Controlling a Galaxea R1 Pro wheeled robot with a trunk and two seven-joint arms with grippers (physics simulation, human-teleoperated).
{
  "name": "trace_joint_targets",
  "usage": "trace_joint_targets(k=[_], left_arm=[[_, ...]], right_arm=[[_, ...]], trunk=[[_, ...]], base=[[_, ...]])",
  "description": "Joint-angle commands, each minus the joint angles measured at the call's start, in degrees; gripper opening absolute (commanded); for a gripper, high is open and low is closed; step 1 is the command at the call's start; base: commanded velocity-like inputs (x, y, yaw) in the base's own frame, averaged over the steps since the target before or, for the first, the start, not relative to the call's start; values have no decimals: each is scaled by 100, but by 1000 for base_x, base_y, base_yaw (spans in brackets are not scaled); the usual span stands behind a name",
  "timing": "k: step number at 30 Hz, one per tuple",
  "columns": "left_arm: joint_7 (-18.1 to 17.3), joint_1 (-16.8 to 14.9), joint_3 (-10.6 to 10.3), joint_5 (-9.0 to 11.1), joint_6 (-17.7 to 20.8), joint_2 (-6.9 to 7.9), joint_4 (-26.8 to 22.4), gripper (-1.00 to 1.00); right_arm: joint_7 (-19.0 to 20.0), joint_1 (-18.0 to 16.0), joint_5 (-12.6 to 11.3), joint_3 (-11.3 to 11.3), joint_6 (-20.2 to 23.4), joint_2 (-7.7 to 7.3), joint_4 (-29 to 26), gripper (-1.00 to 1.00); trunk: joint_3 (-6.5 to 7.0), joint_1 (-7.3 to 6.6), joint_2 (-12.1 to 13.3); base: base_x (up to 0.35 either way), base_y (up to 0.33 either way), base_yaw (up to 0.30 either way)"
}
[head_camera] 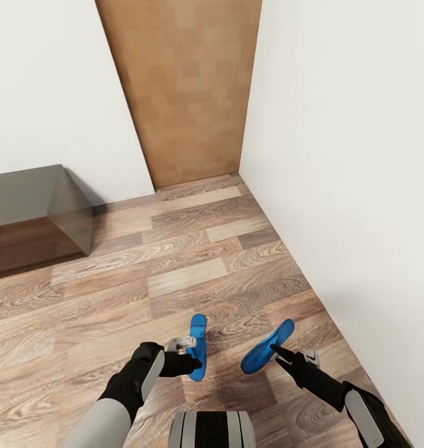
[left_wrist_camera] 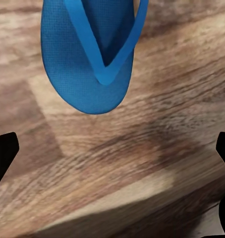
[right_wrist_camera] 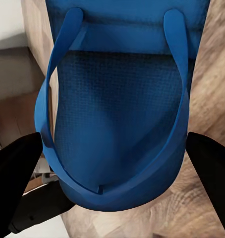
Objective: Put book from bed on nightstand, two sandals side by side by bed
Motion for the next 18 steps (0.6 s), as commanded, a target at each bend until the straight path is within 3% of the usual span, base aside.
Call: trace_joint_targets(k=[1, 6, 18], left_arm=[[16, -1, 6, 42, 32, -1, -8, 100], [11, -1, 16, 32, 25, -1, -11, 100], [178, -1, 18, 18, 14, -1, -31, 100]], right_arm=[[8, -2, -16, -9, 35, 4, 0, -100], [9, -2, -16, -9, 35, 0, 0, -100], [9, -2, -16, -7, 35, 11, 0, -100]], trunk=[[-4, -1, -1], [-4, -1, -1], [-4, -1, -1]], base=[[96, -5, 0], [185, -60, 0], [12, -5, 0]])
